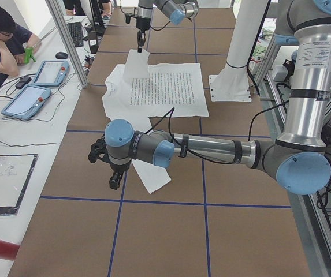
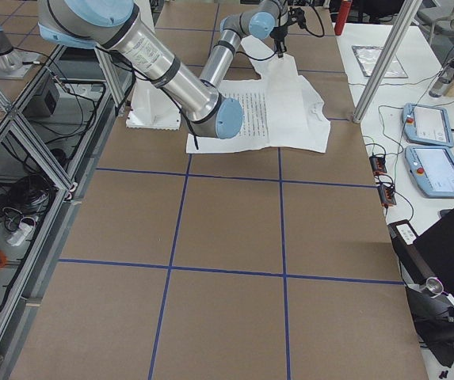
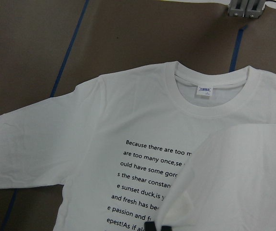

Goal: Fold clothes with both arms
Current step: 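Carry the sleeve across the shirt chest toward the opposite shoulder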

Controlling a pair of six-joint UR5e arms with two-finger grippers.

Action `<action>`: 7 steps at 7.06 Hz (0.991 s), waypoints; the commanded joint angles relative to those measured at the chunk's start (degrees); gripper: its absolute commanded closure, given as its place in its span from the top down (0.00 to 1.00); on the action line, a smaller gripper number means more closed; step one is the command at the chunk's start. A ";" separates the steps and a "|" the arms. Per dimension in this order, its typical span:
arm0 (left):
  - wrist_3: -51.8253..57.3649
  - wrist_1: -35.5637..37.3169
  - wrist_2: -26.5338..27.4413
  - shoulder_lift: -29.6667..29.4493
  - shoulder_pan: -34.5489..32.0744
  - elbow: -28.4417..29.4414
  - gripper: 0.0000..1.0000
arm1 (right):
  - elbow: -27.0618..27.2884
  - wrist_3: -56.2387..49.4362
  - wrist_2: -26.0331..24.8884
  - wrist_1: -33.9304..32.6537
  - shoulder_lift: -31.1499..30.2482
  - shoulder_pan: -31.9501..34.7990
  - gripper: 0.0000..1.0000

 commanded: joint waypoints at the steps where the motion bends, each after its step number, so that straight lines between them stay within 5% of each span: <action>1: 0.02 0.00 0.00 -0.16 0.00 0.06 1.00 | -5.63 0.04 -0.19 1.85 0.71 -1.12 0.00; 4: 0.02 0.00 0.00 -0.51 0.00 0.50 1.00 | -27.93 0.13 -2.81 15.19 7.72 -3.30 0.00; 7: 0.02 0.00 0.18 -1.13 0.00 0.85 1.00 | -34.73 0.13 -8.00 20.55 10.11 -7.78 0.00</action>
